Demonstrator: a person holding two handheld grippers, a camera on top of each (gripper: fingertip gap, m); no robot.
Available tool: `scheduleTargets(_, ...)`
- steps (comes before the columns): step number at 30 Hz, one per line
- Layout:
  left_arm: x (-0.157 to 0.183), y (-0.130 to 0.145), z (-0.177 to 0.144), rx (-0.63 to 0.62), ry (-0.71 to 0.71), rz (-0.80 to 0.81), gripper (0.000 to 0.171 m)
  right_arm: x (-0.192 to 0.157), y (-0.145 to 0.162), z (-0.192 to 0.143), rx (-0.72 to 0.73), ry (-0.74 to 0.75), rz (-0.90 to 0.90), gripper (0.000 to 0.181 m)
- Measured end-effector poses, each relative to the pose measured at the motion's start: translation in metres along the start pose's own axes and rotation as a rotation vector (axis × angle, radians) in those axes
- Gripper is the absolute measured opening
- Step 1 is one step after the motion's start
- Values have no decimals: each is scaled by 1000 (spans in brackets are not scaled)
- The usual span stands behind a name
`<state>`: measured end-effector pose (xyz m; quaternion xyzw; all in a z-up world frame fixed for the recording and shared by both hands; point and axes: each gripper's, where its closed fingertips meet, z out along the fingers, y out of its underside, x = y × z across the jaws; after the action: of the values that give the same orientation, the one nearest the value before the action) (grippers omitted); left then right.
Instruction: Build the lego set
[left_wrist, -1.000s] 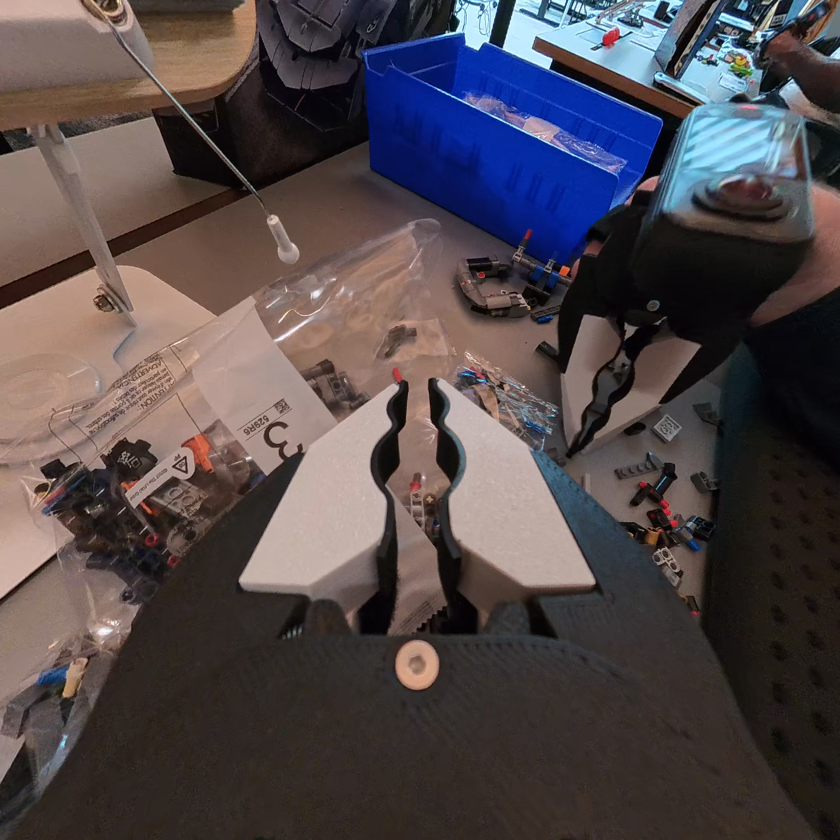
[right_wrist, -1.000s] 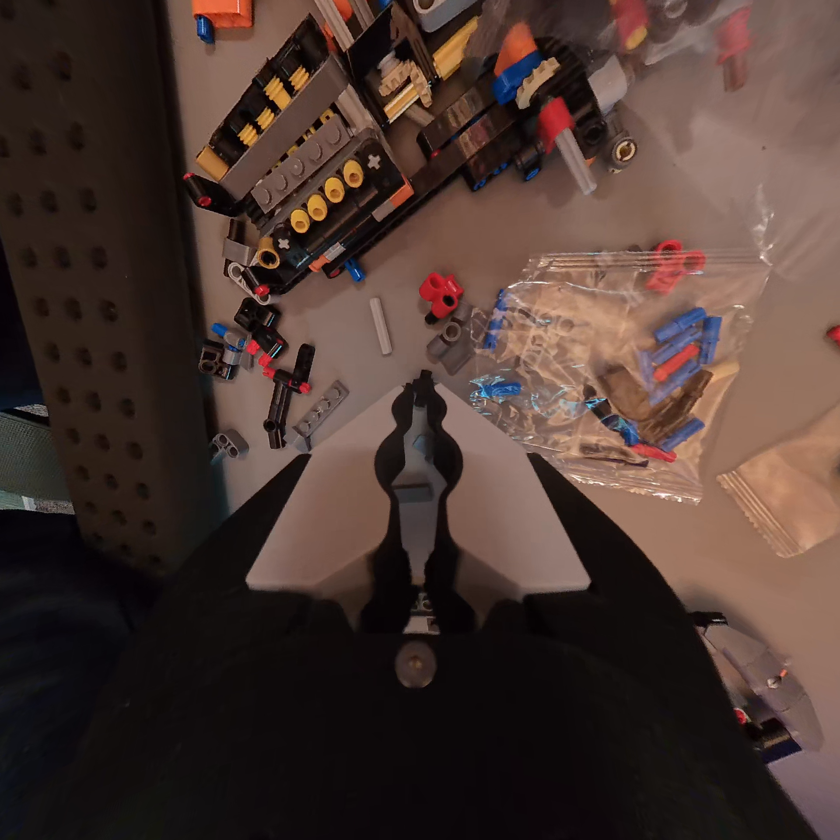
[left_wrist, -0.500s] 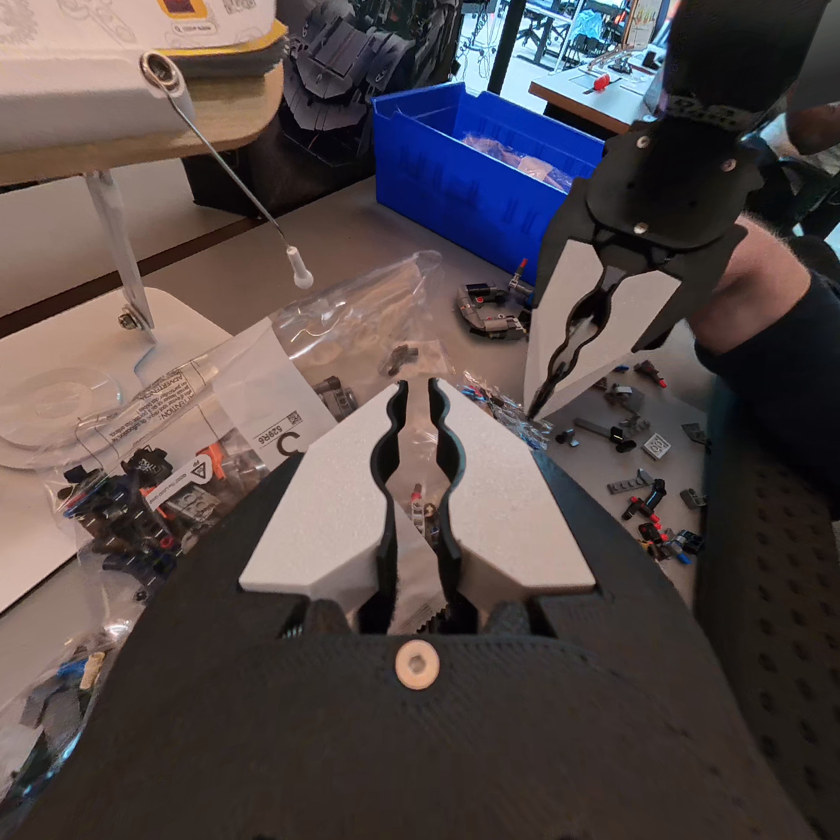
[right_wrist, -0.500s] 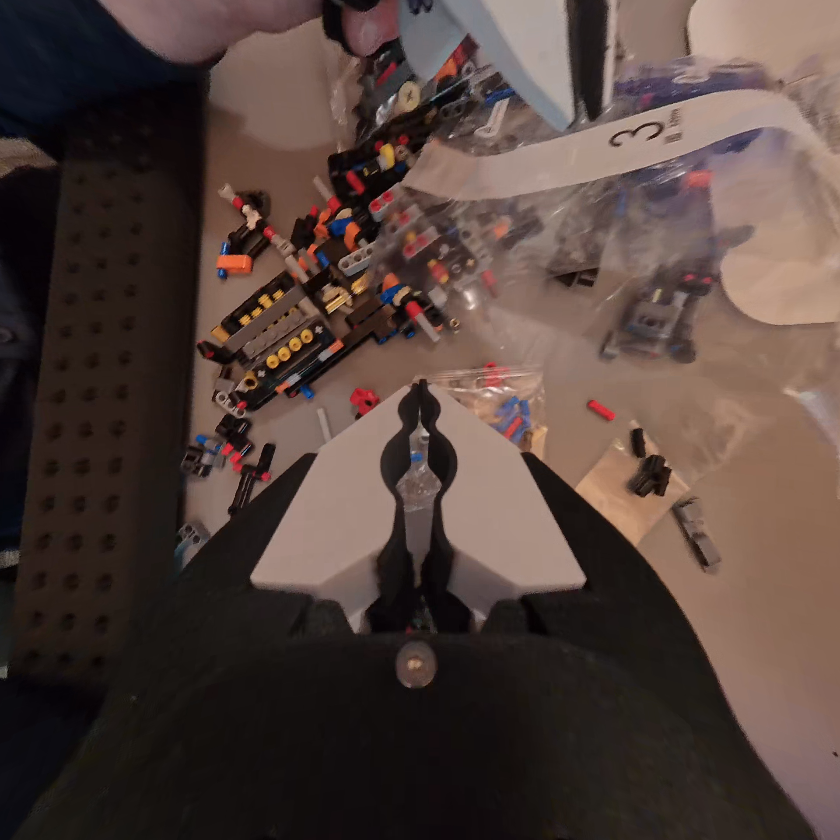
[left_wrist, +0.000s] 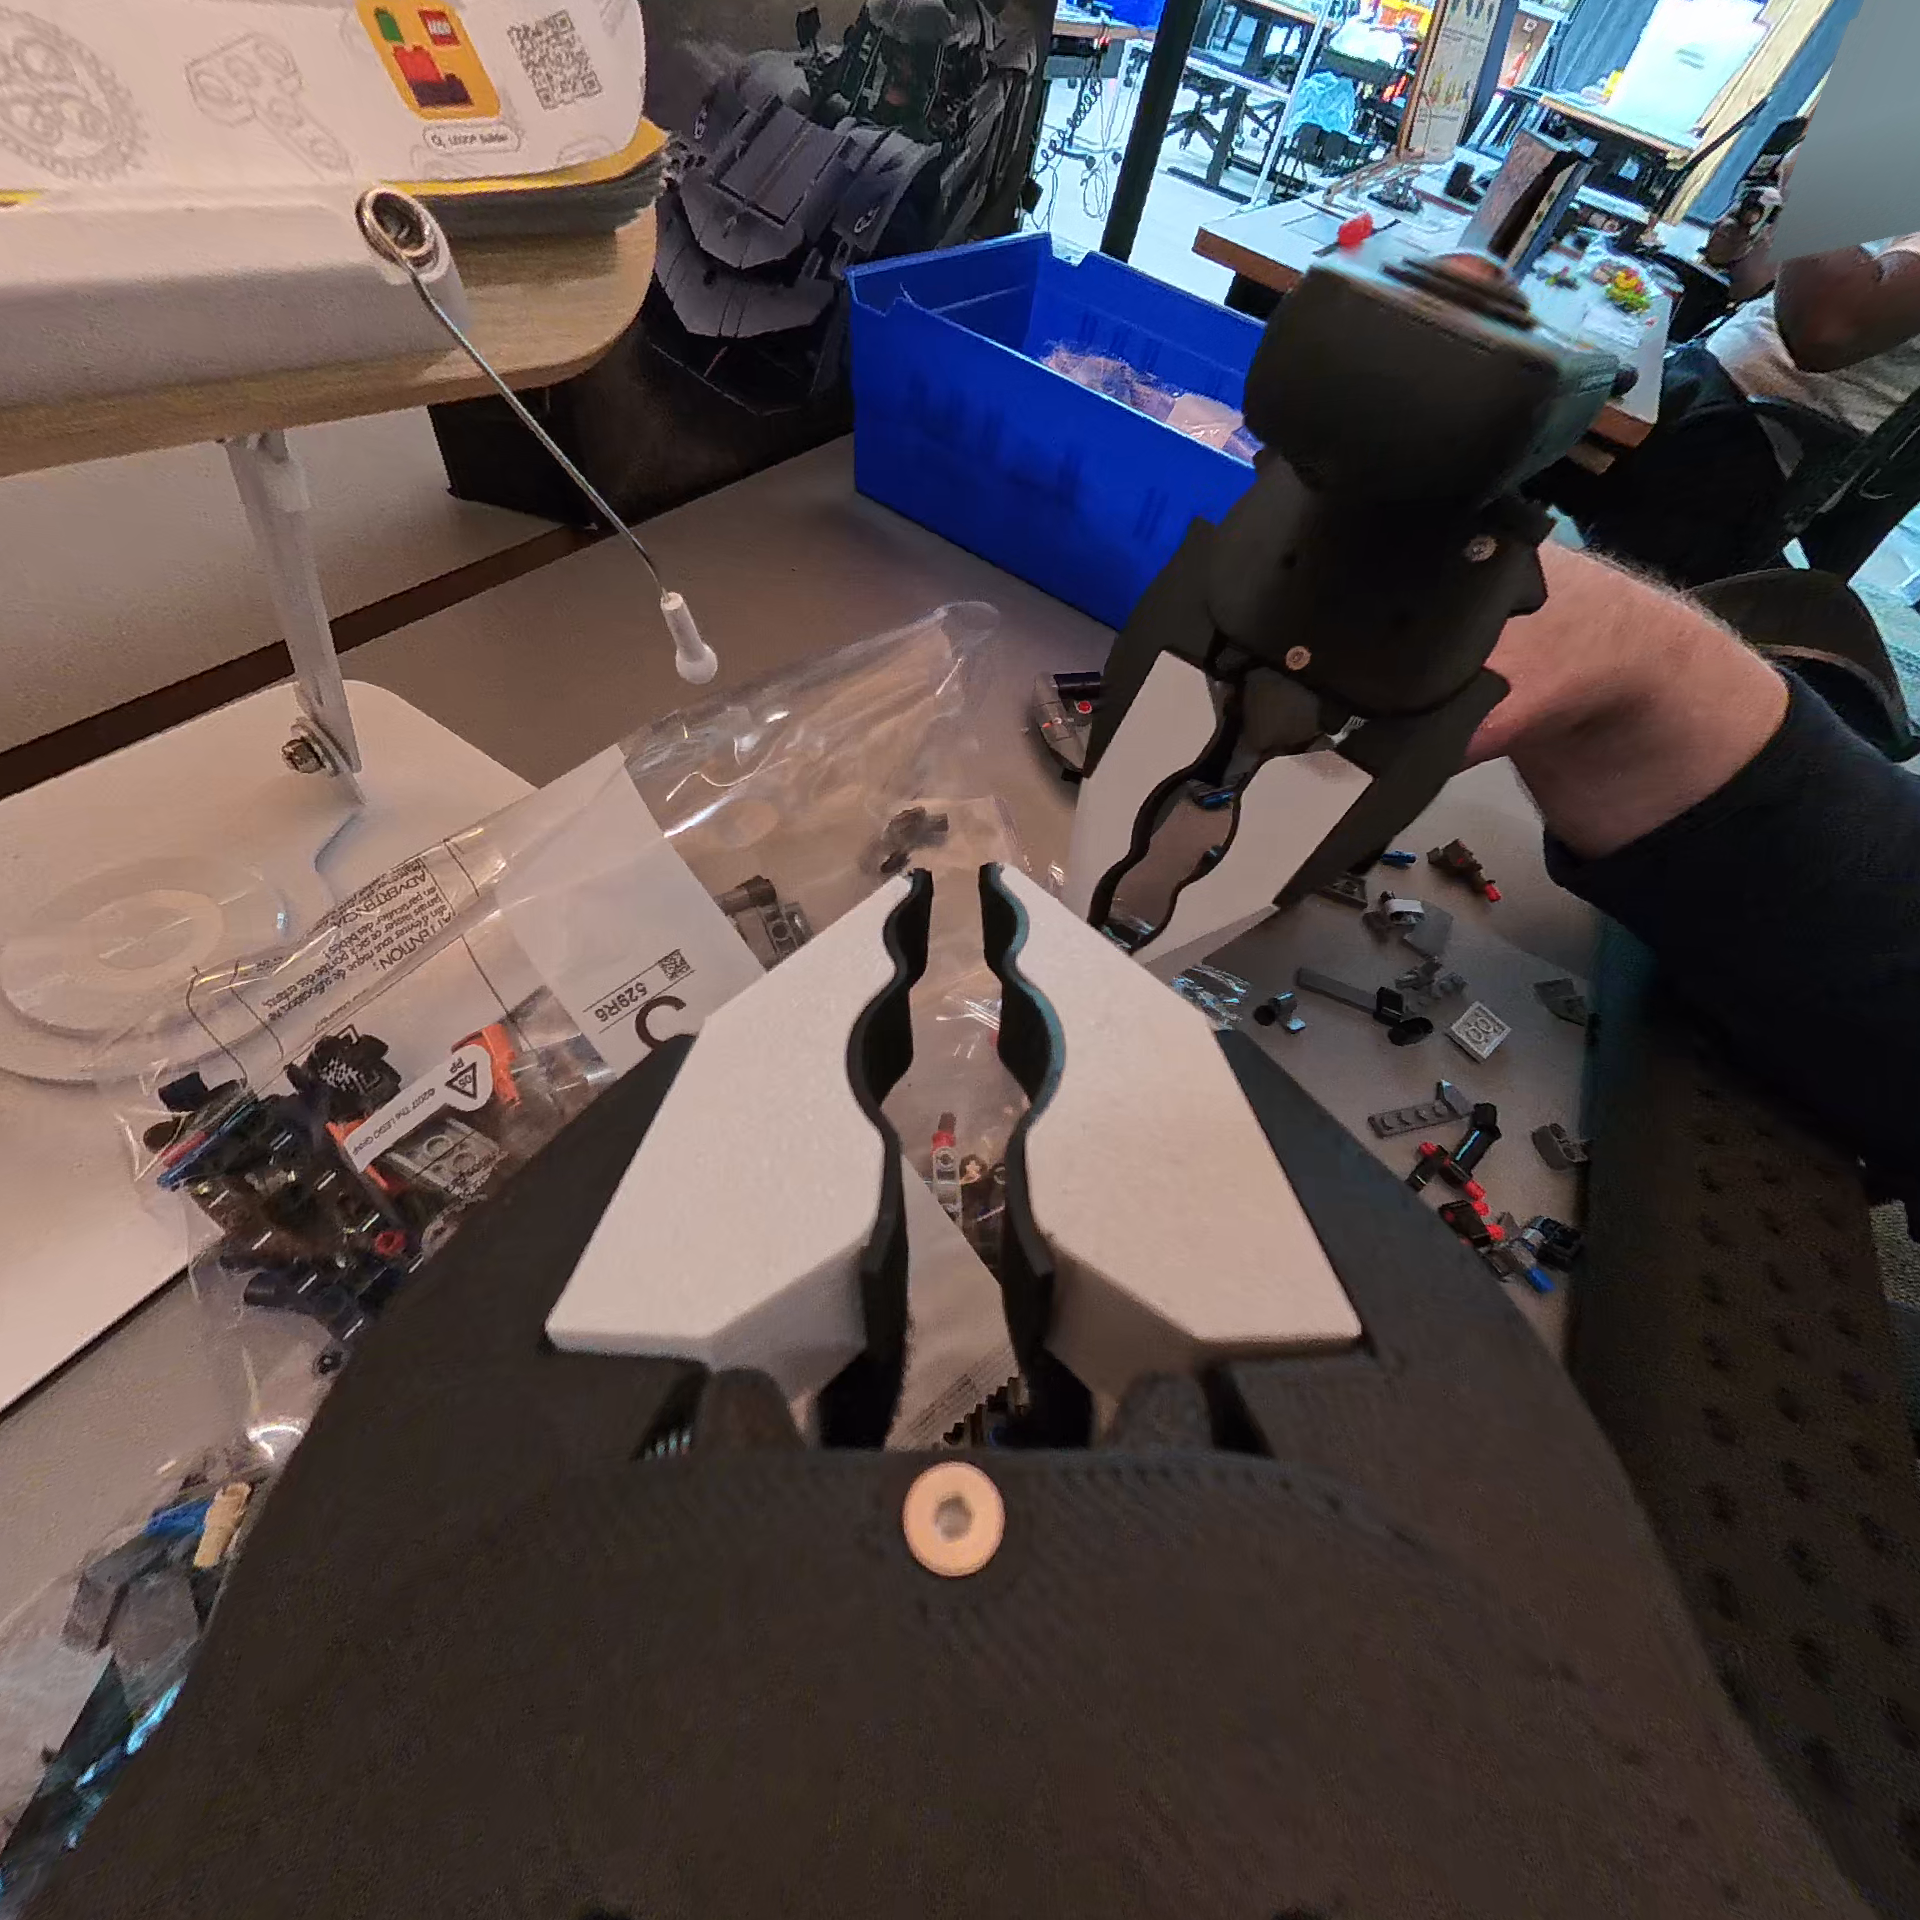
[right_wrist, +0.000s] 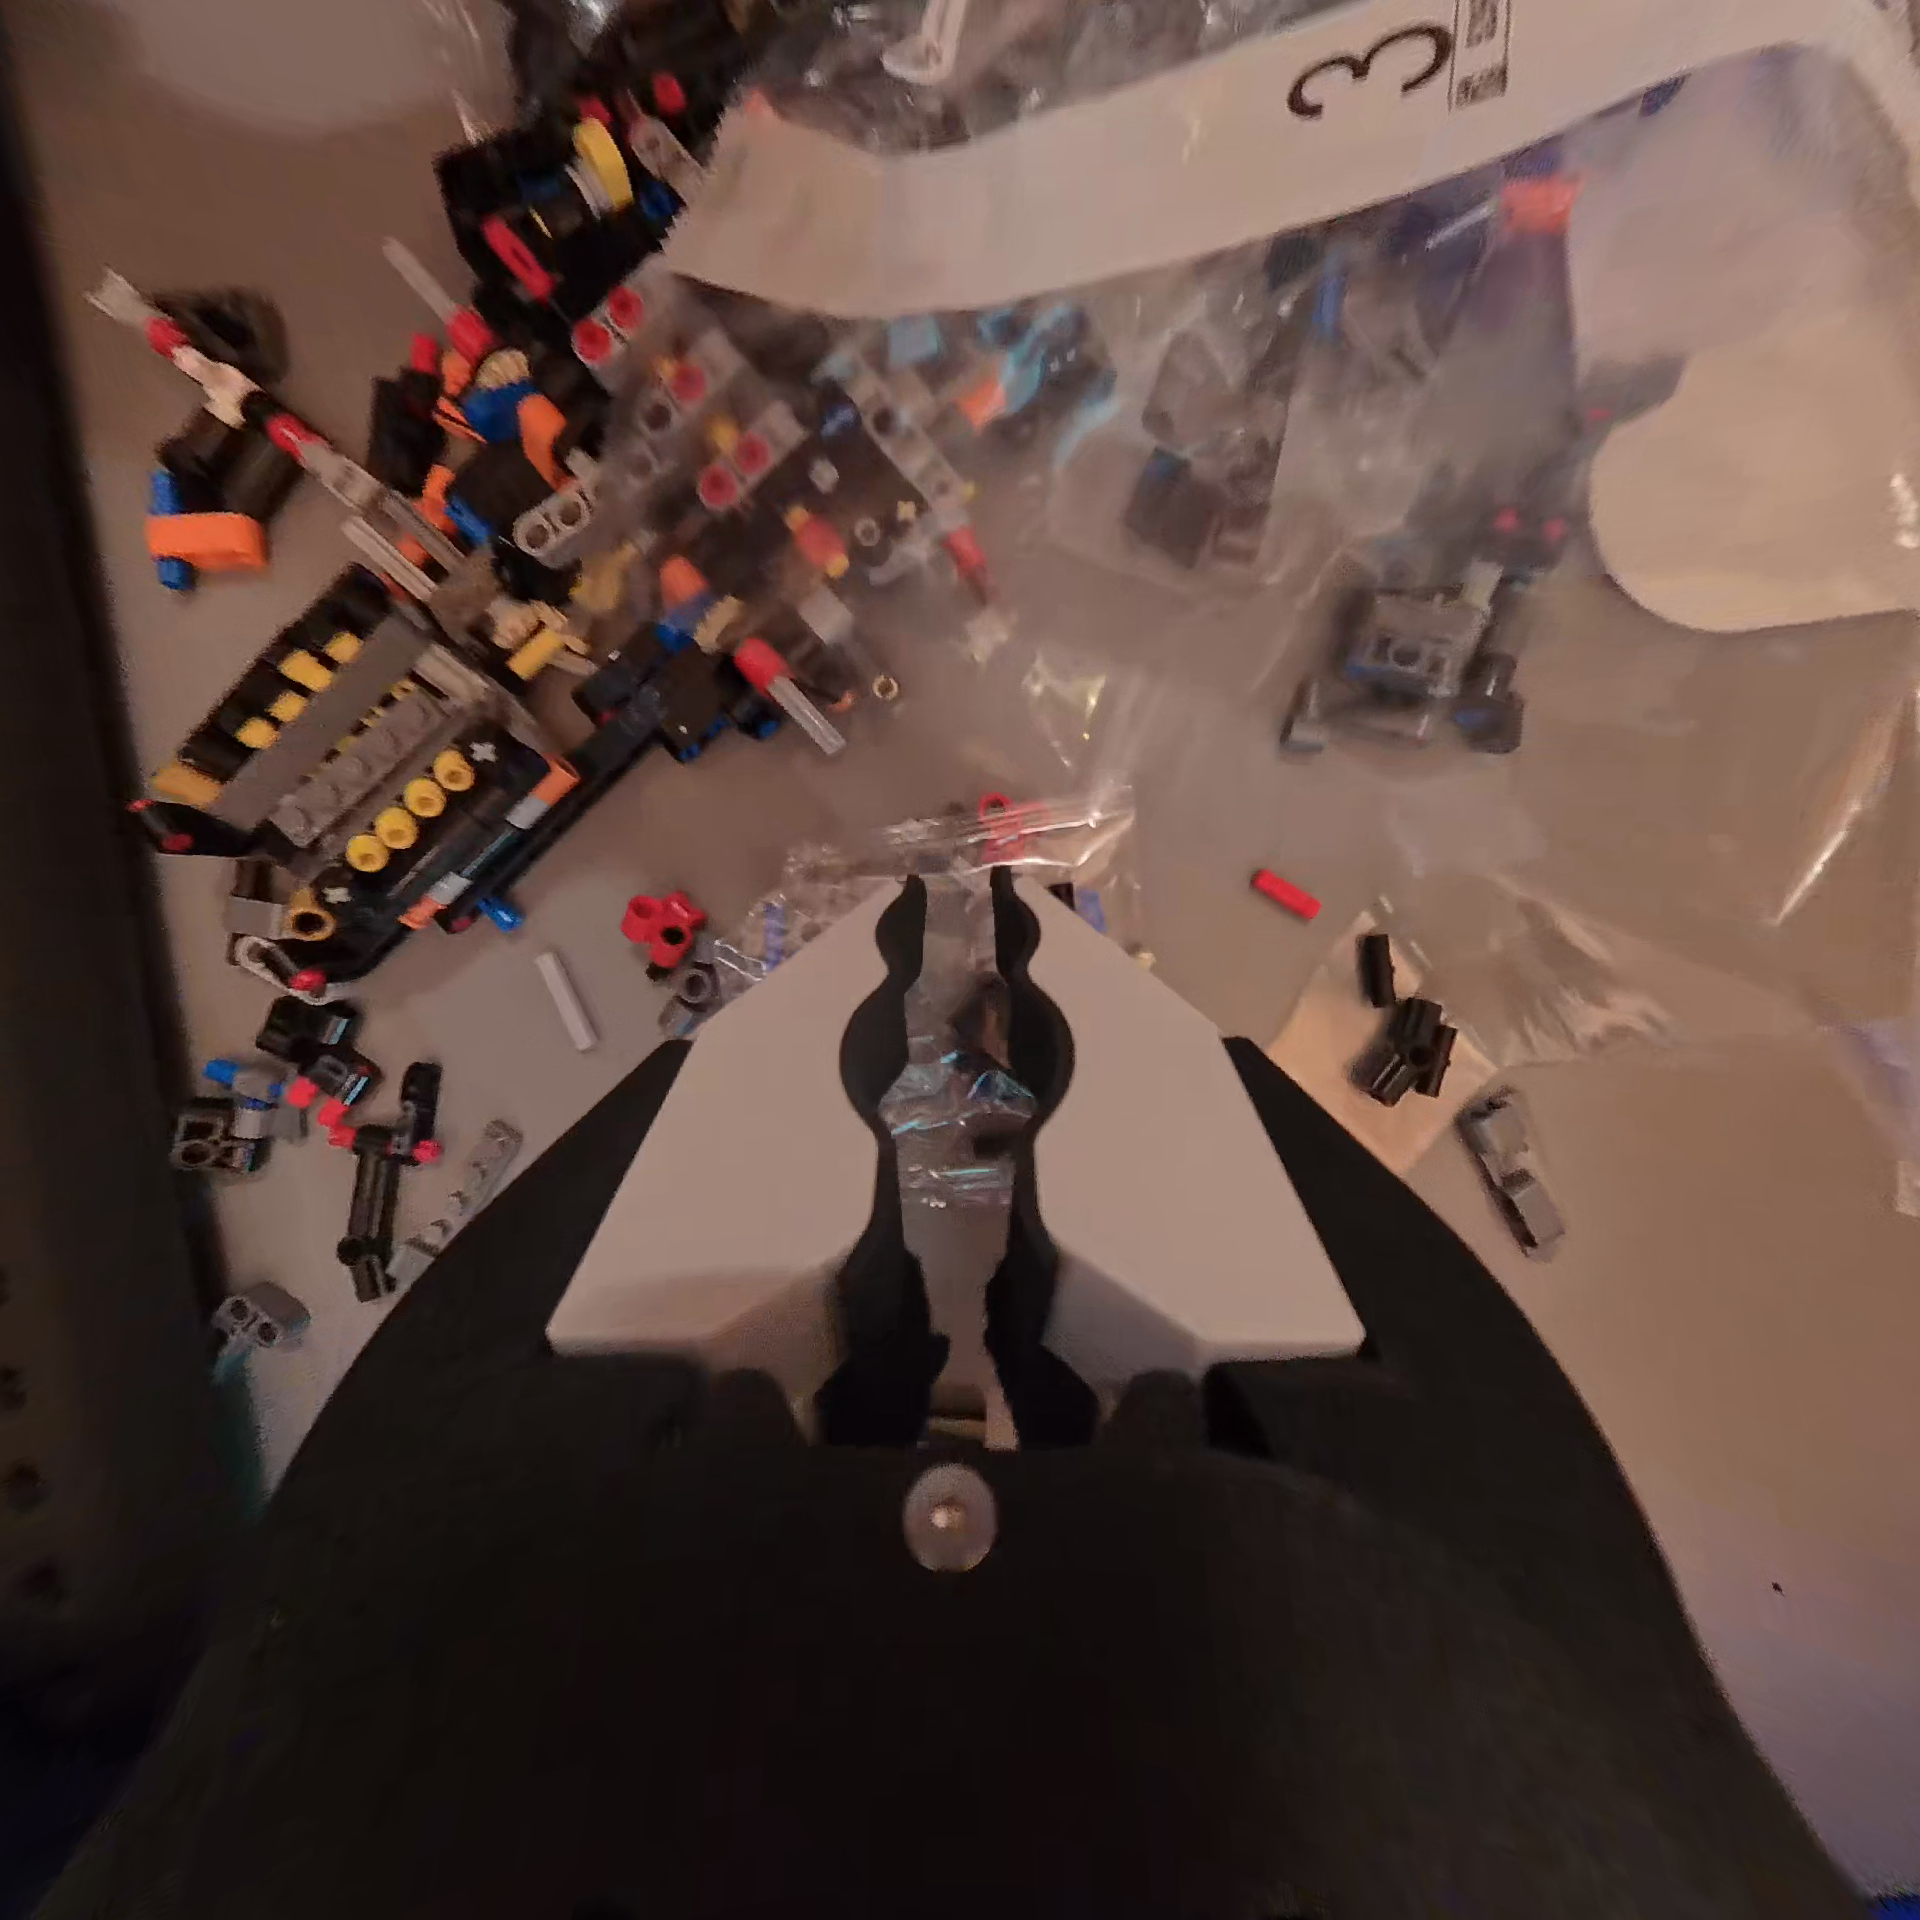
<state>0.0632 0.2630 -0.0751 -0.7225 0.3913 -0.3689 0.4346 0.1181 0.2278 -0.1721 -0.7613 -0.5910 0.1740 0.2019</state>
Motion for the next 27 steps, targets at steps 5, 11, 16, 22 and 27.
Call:
scheduleTargets(5,0,0,0,-1,0,0,7,9,9,-3,-13,31,31,11)
scheduleTargets(11,0,1,1,-6,1,0,7,23,20,-7,-23,80,93,11)
scheduleTargets(16,0,2,1,-8,2,1,7,25,23,-2,-40,86,115,18)
scheduleTargets(22,0,2,1,-9,3,1,7,38,13,-3,8,139,121,20)
scheduleTargets(27,1,2,1,-9,4,1,7,51,12,2,8,174,111,22)
